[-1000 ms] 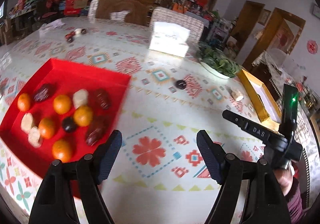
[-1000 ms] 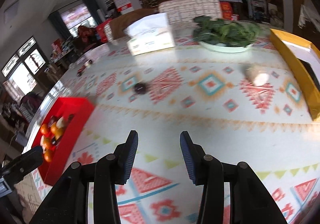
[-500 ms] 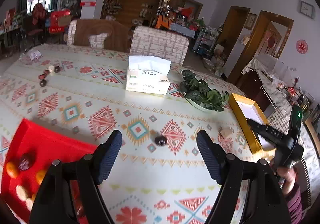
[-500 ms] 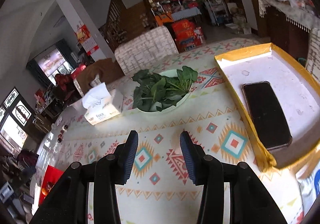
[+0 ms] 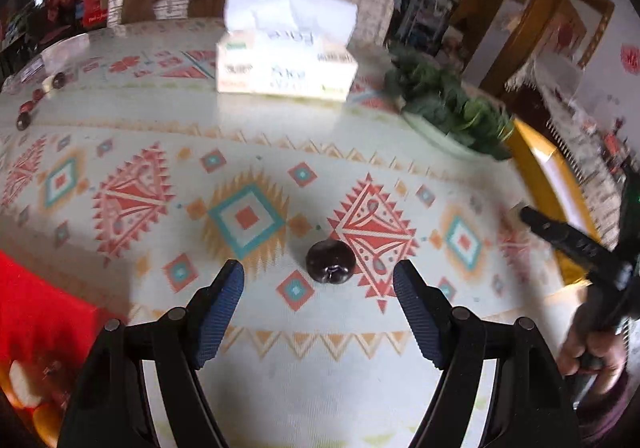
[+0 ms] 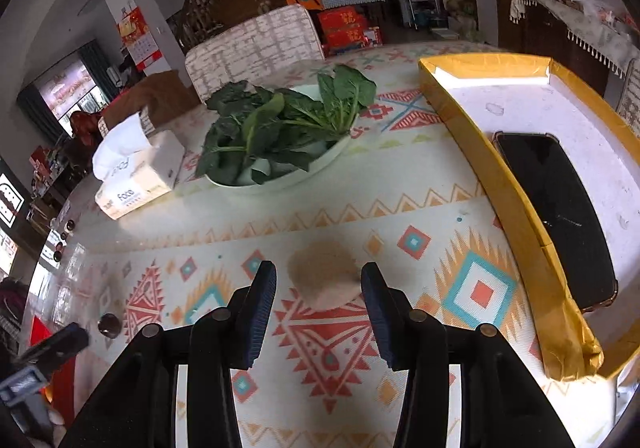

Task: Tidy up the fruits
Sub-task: 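Grasp the white yam chunk with the right tool while the left tool grasps the black plum, then carry the yam chunk and plum into the red tray and open both tools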

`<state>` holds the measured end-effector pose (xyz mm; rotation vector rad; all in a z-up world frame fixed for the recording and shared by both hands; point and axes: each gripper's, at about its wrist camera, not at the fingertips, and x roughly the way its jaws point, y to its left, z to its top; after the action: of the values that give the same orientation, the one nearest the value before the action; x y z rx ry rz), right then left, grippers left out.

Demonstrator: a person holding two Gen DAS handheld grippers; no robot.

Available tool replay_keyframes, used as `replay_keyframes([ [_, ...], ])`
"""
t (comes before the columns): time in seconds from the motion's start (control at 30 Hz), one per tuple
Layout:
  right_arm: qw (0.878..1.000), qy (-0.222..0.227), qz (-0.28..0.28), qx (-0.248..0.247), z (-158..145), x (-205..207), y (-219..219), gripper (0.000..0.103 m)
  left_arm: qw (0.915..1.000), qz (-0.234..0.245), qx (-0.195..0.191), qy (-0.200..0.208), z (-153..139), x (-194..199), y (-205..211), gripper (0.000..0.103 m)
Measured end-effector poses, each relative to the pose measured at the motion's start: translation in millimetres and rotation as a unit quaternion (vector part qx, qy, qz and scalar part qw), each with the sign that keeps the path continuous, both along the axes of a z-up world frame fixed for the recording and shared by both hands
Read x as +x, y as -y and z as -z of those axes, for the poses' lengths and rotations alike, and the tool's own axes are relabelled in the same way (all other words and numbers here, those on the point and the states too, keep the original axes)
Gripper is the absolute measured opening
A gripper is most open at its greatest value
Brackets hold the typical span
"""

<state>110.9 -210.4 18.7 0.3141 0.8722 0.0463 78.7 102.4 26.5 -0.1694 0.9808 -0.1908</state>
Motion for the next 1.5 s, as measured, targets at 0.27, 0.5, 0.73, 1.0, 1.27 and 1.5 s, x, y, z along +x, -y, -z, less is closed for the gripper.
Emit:
replay_keyframes([
  [0.27, 1.000, -0.007, 0.000, 0.001, 11.2, 2.9, 1.3, 0.043, 0.9964, 0.023, 0.079, 0.022, 11.1, 8.1, 24.9, 0.035],
  [0.5, 1.000, -0.006, -0.012, -0.008, 10.8, -3.8, -10.1, 0.039, 0.9947, 0.033, 0.091, 0.034, 2.9, -12.3, 26.7, 0.025],
  [0.73, 0.999, 0.001, -0.041, 0.015, -2.2, -45.9, -23.4, 0.039, 0.9969, 0.015, 0.060, 0.049, -18.6, -62.6, 11.4, 0.025],
  [1.0, 0.994, -0.001, -0.104, 0.031, -4.4, -110.0, -62.0, 0.039, 0.9971, -0.017, 0.042, 0.062, -25.9, -133.6, -4.3, 0.025],
  [1.27, 0.988, 0.006, -0.154, 0.032, -1.8, -151.9, -108.7, 0.039, 0.9957, -0.056, 0.024, 0.070, -28.8, -177.0, -33.4, 0.025],
  [1.5, 0.983, 0.009, -0.179, 0.027, -3.1, -165.7, -137.4, 0.039, 0.9933, -0.084, 0.020, 0.078, -32.8, -192.6, -57.0, 0.026],
])
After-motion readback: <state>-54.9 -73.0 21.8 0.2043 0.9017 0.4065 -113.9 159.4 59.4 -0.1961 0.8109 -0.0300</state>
